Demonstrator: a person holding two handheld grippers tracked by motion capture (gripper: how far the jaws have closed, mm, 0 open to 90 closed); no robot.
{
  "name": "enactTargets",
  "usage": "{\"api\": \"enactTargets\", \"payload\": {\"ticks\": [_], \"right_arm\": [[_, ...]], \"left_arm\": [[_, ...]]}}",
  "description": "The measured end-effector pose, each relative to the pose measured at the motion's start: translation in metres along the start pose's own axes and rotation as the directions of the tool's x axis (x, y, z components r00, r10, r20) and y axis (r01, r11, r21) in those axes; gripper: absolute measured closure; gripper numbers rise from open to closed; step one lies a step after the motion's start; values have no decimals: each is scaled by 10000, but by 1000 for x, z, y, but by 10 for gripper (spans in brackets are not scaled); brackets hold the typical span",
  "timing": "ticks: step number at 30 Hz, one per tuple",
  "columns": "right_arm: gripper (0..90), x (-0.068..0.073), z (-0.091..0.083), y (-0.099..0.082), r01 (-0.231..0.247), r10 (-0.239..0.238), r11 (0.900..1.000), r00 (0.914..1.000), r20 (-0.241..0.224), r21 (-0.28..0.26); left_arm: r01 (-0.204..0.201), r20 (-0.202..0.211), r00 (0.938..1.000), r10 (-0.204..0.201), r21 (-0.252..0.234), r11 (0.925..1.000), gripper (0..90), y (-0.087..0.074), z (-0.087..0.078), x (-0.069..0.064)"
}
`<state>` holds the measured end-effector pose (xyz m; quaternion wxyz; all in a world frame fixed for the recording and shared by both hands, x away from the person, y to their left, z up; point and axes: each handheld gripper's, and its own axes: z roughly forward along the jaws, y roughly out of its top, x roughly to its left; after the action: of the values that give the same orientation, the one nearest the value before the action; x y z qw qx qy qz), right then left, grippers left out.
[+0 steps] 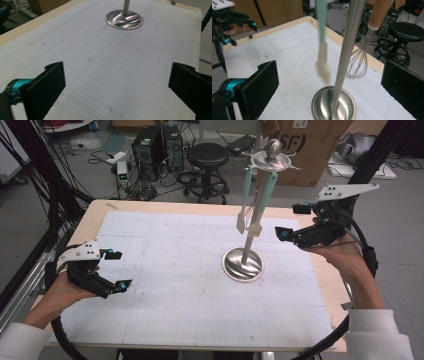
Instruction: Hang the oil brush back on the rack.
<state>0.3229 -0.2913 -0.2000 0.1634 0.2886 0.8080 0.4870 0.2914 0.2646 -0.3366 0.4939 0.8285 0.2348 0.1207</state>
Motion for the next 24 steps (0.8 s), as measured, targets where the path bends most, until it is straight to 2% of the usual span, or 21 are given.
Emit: {"api": "enactTargets", "payload": {"ticks": [2,3,6,9,11,17,19,24], "right_arm": [[5,2,-1,-6,123,-123,9999,9998,179,-7],[5,3,-1,-11,95,-94,9999,10000,24,-117],[5,4,-1,-23,240,-238,9995,9997,114,-201],[5,5,0,-34,190,-189,9993,9998,25,-327],[5,4,2,-42,374,-366,9986,9991,213,-385],[5,6,8,-66,271,-270,9977,9996,18,-620],[5,8,10,-74,415,-408,9962,9991,104,-768],[5,13,16,-92,208,-217,9940,9997,-73,-1076]], "left_arm": [[-9,14,10000,10,-79,10000,16,-1,-2,-1],[-54,-19,10000,53,-121,9999,16,-1,-3,-2],[-184,-176,9997,179,-274,9995,17,-3,-6,-3],[-117,-194,9998,108,-464,9989,16,-7,-7,-5],[-172,-151,9997,165,-479,9987,16,-8,-7,-5],[-61,-81,10000,57,-572,9983,16,-13,-5,-5],[-18,-25,10000,16,-624,9981,16,-14,-4,-4],[105,-56,9999,-110,-842,9964,16,-22,-3,-6]]}}
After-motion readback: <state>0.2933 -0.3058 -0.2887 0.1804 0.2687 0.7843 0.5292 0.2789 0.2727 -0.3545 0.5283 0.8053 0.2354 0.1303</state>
